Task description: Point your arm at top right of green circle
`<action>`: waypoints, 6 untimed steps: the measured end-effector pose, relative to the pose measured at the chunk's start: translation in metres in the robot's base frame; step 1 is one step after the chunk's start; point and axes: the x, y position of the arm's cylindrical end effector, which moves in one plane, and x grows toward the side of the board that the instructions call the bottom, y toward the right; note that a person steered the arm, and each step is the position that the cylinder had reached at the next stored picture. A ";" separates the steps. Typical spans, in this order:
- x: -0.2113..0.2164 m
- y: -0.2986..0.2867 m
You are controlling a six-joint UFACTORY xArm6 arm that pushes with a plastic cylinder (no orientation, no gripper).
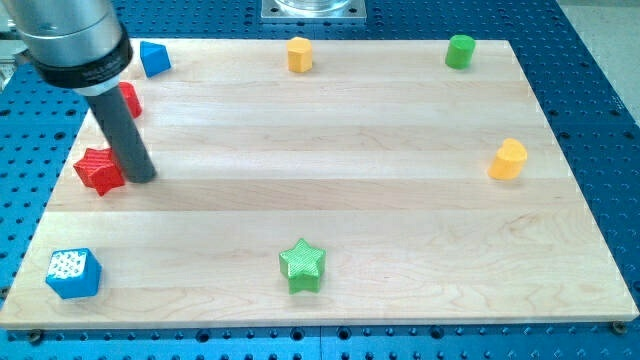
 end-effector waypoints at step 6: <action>-0.236 0.503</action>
